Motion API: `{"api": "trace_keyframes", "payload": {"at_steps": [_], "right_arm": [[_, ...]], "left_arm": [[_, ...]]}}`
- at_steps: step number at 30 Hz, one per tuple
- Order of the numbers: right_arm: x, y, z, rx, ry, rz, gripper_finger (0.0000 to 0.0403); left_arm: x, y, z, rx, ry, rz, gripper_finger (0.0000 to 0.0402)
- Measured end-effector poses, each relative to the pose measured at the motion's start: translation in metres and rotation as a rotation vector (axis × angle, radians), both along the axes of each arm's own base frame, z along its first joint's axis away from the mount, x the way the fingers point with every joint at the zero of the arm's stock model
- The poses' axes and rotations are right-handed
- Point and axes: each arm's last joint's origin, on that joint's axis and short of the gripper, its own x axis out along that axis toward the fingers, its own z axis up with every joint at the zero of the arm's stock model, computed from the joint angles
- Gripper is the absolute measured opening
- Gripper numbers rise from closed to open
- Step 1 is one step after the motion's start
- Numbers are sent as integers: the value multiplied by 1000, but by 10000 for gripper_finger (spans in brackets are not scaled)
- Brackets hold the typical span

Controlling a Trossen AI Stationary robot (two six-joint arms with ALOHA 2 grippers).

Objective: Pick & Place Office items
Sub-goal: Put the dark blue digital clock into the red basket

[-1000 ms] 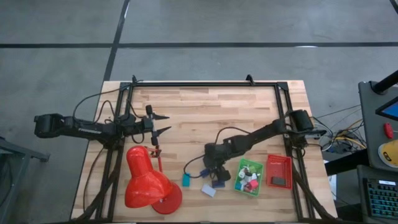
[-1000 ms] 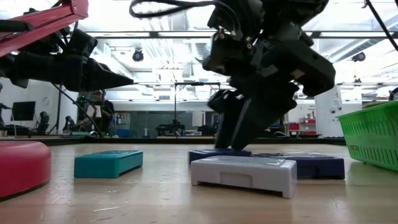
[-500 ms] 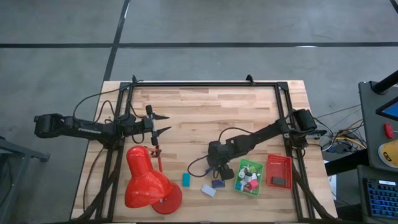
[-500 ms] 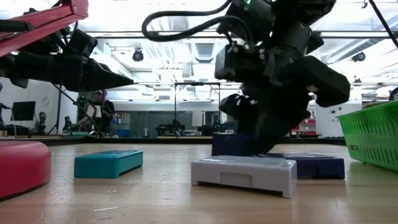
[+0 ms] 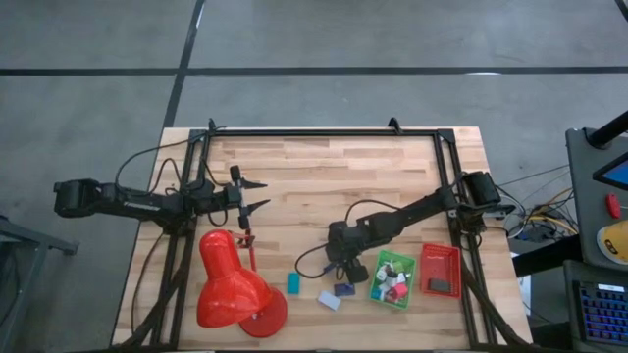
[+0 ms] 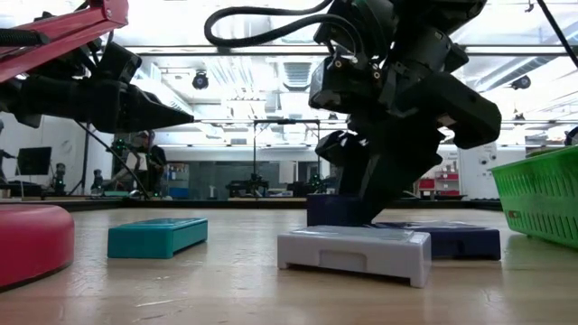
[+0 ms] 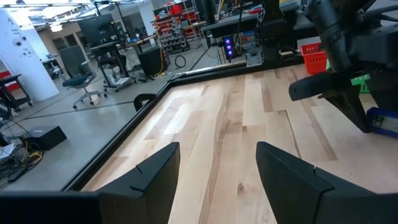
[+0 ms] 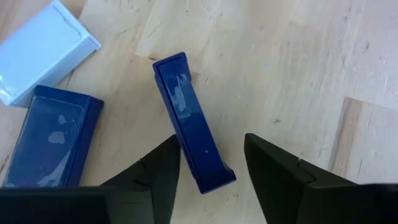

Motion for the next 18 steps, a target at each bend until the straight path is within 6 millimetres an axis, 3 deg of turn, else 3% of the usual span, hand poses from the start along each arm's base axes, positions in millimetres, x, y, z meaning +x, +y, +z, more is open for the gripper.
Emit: {"api": "trace_keyframes", "payload": {"at_steps": [13, 18], "right_arm": [[0, 0, 1, -2, -4, 6, 62], [0, 0, 1, -11, -10, 23, 55]], "left_arm": [[0, 0, 0, 0, 0, -1, 218], [0, 0, 0, 0, 0, 0, 218]]}}
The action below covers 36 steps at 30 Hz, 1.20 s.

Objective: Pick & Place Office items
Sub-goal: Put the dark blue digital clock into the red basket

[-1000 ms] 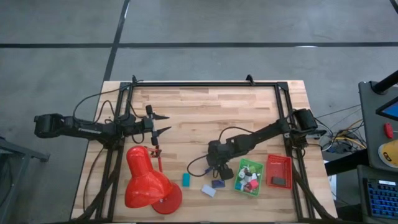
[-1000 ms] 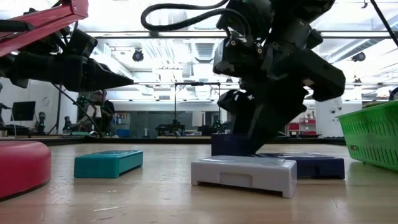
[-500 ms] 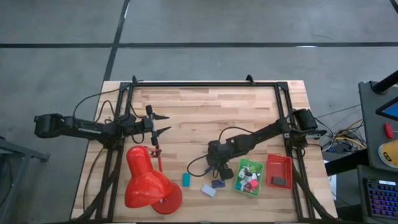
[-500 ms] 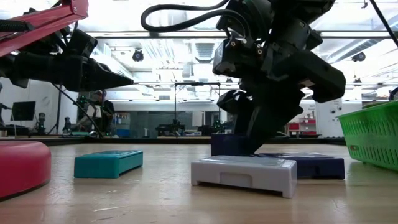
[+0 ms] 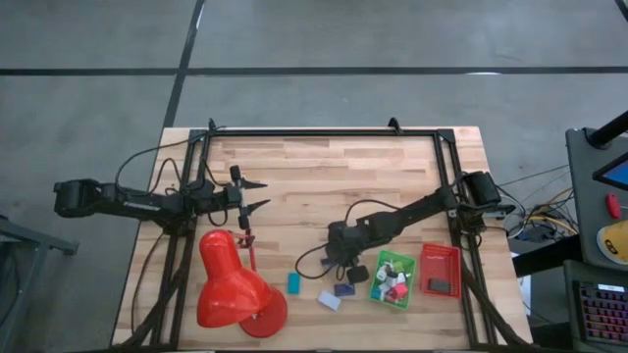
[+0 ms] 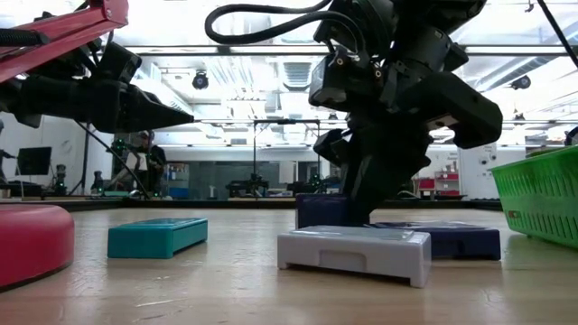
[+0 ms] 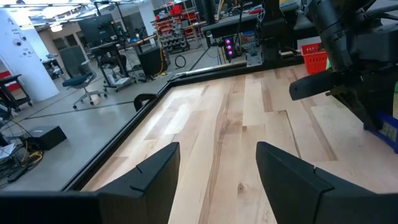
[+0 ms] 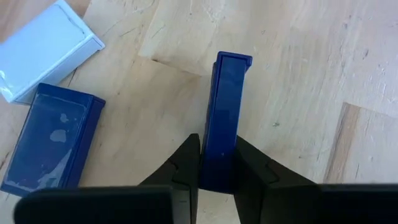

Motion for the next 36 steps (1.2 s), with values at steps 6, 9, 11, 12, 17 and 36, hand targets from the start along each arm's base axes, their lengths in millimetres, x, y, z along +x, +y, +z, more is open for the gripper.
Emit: {"api": "trace_keyframes", "payload": {"at_steps": [6, 9, 11, 12, 17, 36], "right_arm": [[3, 1, 4, 24, -6, -36, 71], [1, 0, 11, 27, 31, -63, 66], [-2, -2, 20, -22, 61, -91, 61], [-4, -3, 27, -53, 76, -107, 59], [-20, -10, 79, -130, 137, -225, 58], [-135, -2, 155, -11, 528, -501, 63]], "left_arm": [[0, 0, 0, 0, 0, 0, 218], [0, 0, 0, 0, 0, 0, 218], [0, 0, 0, 0, 0, 0, 218], [0, 0, 0, 0, 0, 0, 218], [0, 0, 0, 0, 0, 0, 218], [0, 0, -1, -2, 11, 0, 218]]}}
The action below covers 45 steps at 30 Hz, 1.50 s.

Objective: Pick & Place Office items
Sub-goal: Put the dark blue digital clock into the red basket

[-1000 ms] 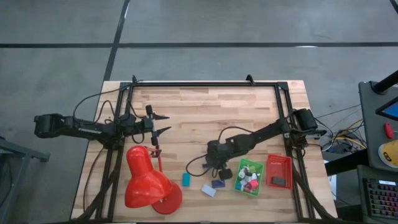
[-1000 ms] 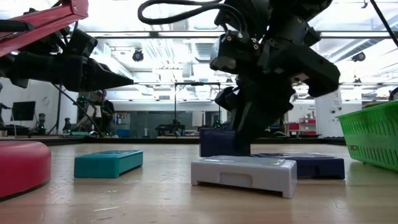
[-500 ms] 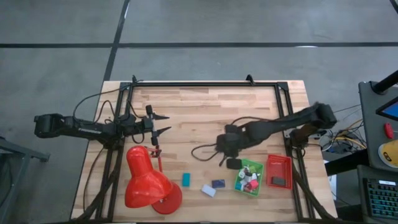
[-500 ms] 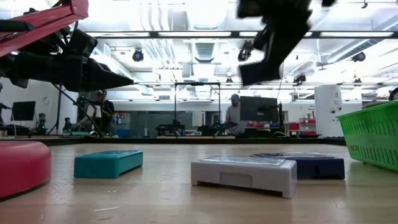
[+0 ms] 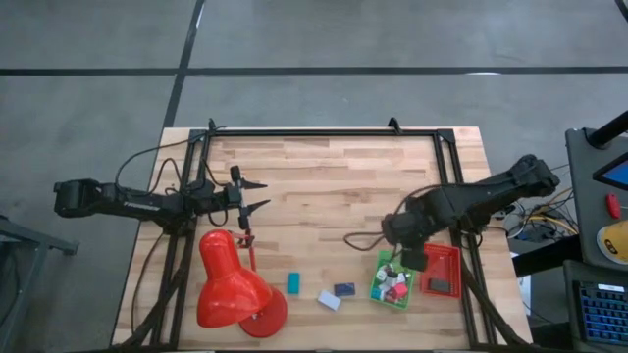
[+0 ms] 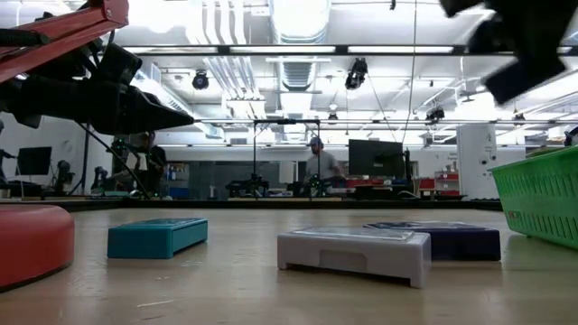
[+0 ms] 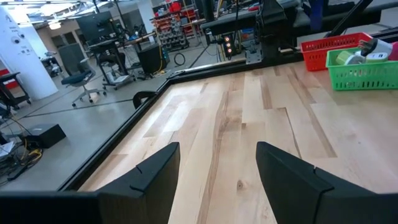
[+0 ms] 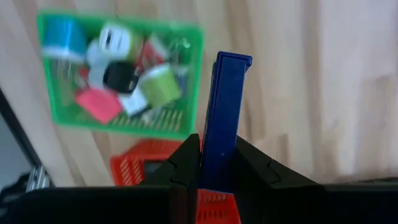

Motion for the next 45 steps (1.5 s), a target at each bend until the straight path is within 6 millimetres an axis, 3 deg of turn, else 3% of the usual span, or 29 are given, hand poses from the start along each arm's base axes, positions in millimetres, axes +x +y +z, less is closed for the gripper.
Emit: {"api": "trace_keyframes", "payload": {"at_steps": [9, 16, 24, 39, 45], "right_arm": [[-30, 29, -41, 83, 221, 57, 62], [-50, 37, -65, 75, 371, 98, 62], [-66, 45, -78, 89, 450, 124, 63], [-64, 55, -81, 126, 378, 190, 64], [-65, 54, -84, 118, 386, 186, 90]], "left_arm": [[0, 0, 0, 0, 0, 0, 218], [0, 0, 0, 0, 0, 0, 218], [0, 0, 0, 0, 0, 0, 218], [0, 0, 0, 0, 0, 1, 218], [0, 0, 0, 0, 0, 1, 218]]}}
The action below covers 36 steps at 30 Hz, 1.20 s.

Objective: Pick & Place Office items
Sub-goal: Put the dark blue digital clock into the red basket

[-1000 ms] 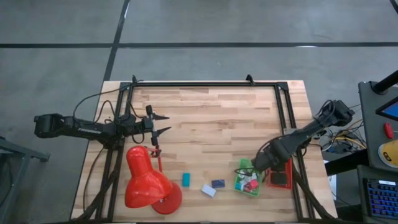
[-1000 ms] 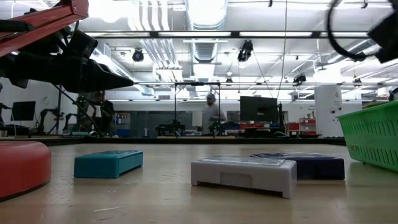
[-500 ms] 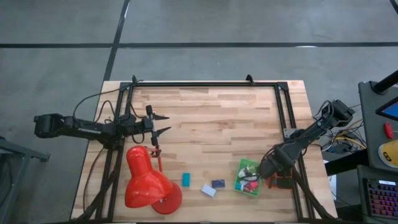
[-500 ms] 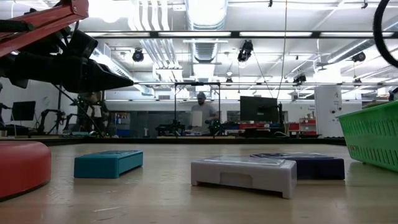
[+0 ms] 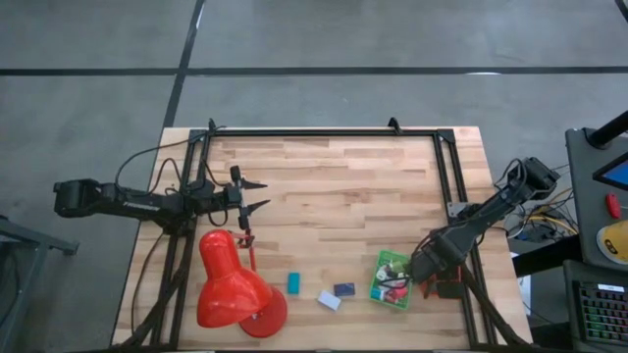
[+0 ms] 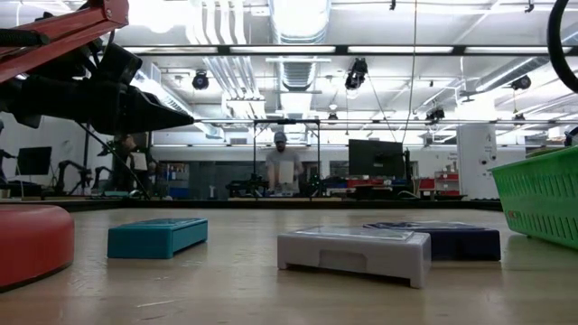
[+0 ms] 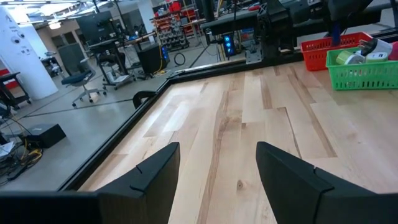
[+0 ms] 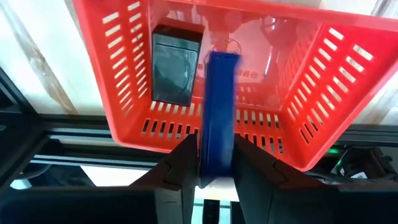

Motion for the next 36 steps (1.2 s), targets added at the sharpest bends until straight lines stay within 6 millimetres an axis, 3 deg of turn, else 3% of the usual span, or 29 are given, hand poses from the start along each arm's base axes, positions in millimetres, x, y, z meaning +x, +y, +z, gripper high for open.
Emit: {"api": "trace_keyframes", "payload": {"at_steps": [10, 19, 29, 36], "right_arm": [[-4, -3, -16, -5, 4, 0, 100], [-2, -2, -10, -7, 3, -10, 117], [12, 4, 41, -62, -126, 27, 139], [33, 7, 73, -196, -479, 190, 152]], "left_arm": [[0, 0, 0, 0, 0, 0, 218], [0, 0, 0, 0, 0, 0, 218], [0, 0, 0, 0, 0, 0, 218], [0, 0, 0, 0, 0, 0, 218]]}}
